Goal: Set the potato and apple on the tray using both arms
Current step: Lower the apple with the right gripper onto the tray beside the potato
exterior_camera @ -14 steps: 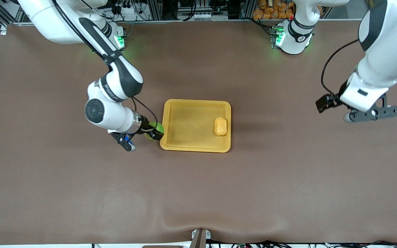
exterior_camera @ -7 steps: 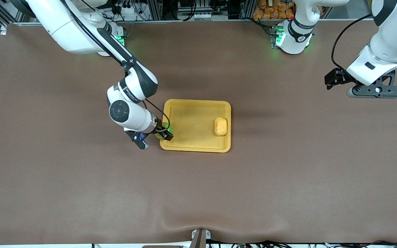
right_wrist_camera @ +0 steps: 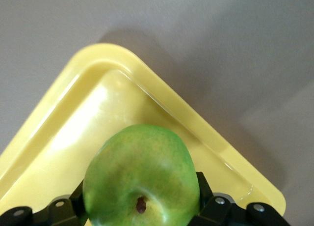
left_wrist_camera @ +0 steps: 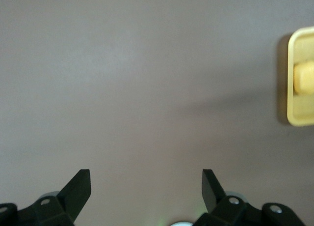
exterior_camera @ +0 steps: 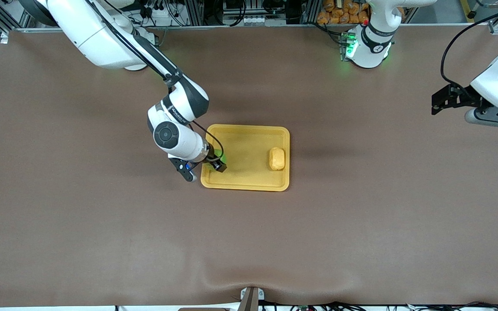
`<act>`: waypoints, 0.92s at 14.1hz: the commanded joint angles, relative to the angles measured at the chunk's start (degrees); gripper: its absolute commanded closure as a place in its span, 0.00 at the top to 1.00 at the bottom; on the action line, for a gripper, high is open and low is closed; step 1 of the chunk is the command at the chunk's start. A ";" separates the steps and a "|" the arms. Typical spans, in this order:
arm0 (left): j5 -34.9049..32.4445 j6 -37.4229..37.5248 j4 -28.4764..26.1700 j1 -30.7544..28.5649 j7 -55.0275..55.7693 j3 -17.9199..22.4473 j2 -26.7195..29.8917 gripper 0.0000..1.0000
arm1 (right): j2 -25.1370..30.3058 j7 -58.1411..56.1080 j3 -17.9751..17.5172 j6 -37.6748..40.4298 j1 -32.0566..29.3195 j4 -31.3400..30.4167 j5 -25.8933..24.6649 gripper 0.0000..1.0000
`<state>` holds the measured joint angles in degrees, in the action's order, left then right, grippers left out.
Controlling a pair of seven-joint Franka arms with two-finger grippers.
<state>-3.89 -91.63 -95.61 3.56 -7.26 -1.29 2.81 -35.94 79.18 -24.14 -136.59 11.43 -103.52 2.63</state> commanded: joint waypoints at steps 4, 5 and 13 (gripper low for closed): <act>2.04 3.83 4.03 -0.75 0.23 -0.64 0.00 1.00 | -2.12 3.62 -0.38 -0.08 0.53 1.04 -2.80 0.62; 2.04 3.83 4.38 -0.66 1.28 -0.64 -0.08 1.00 | -2.12 4.05 -0.38 0.01 0.61 1.04 -2.98 1.00; 1.78 6.72 4.20 -0.75 4.37 -1.61 -0.35 1.00 | -1.77 3.97 -0.82 12.98 -0.09 10.51 -3.16 1.00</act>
<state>-2.78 -86.98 -92.94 3.38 -3.77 -2.35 2.92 -37.69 81.64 -24.57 -129.50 11.73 -97.59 0.93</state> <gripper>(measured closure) 0.000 0.000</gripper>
